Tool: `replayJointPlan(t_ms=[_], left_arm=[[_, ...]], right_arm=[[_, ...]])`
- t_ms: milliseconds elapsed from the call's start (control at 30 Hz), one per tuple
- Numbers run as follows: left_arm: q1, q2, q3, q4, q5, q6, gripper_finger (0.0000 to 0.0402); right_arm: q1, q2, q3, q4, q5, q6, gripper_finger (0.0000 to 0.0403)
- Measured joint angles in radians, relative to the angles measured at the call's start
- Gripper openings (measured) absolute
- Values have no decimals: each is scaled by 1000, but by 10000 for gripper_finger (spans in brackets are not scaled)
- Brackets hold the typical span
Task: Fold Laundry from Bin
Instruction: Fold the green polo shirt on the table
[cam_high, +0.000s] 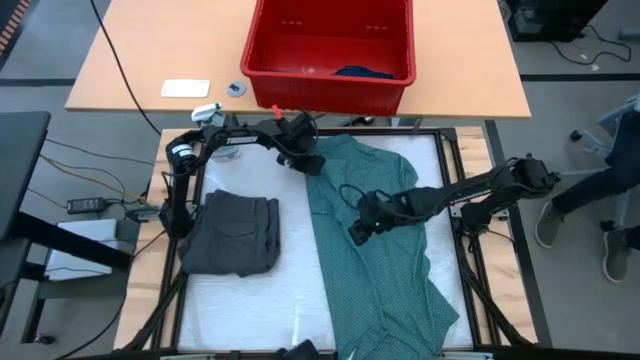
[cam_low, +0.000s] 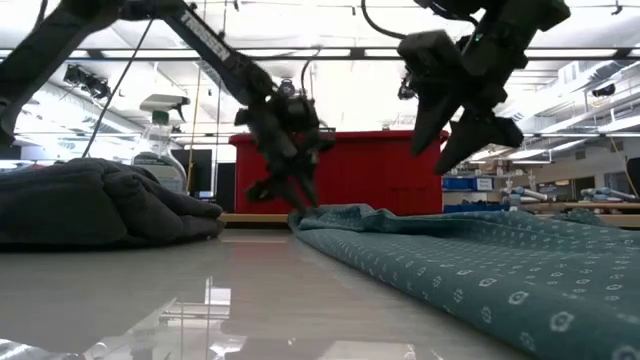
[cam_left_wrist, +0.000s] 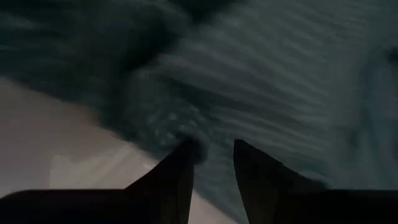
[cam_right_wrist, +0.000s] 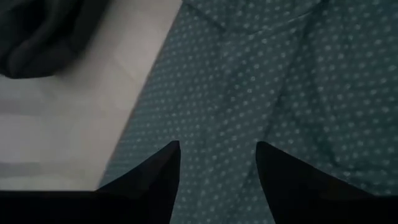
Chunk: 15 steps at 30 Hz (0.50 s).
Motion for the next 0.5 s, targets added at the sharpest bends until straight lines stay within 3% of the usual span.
replayJointPlan(t_ms=[100,267,500], left_arm=[[-32,-46,0,15,0,6,117],[-52,-85,1,120,-26,16,117],[-72,8,0,244,-16,87,116]], right_arm=[[-32,50,0,22,32,-31,211],[-109,149,0,158,1,-75,200],[-127,225,0,182,-49,9,188]])
